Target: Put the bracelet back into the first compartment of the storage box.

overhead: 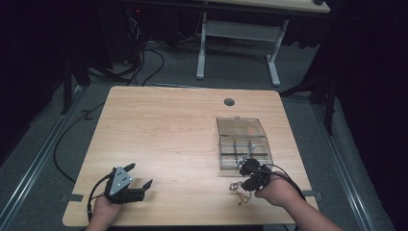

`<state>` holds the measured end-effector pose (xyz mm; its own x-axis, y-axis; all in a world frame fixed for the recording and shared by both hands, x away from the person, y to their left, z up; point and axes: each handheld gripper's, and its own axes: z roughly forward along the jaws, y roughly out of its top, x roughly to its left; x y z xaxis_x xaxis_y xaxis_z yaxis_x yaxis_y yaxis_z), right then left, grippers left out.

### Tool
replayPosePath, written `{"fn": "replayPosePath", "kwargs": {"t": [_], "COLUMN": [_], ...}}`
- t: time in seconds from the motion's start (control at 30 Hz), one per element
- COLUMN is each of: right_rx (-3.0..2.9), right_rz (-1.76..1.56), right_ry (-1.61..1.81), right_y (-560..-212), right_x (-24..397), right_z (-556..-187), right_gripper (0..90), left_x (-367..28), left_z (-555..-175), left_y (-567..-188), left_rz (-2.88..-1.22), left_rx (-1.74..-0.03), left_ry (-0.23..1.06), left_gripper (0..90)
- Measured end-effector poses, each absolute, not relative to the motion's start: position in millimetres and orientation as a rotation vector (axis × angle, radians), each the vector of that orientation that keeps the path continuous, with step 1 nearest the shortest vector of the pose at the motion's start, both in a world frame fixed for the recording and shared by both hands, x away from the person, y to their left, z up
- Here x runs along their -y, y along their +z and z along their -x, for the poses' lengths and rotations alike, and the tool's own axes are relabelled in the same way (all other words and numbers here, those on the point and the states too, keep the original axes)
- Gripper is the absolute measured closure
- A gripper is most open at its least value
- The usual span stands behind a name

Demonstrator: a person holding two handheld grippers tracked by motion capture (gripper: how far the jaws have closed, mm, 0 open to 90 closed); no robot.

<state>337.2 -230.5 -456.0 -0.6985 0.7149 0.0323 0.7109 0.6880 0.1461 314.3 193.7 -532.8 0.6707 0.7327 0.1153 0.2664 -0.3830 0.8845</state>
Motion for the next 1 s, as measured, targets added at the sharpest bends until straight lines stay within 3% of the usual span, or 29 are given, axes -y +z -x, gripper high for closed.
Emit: {"fn": "replayPosePath", "kwargs": {"t": [1.0], "right_rx": [-2.794], "right_rz": [-1.250], "right_ry": [0.240], "right_y": [-409], "right_x": [240], "right_z": [-345], "right_gripper": [82.6], "left_x": [-194], "left_z": [-314], "left_y": [-533], "left_rz": [-1.950], "left_rx": [-0.775], "left_ry": [0.631], "left_gripper": [15.4]}}
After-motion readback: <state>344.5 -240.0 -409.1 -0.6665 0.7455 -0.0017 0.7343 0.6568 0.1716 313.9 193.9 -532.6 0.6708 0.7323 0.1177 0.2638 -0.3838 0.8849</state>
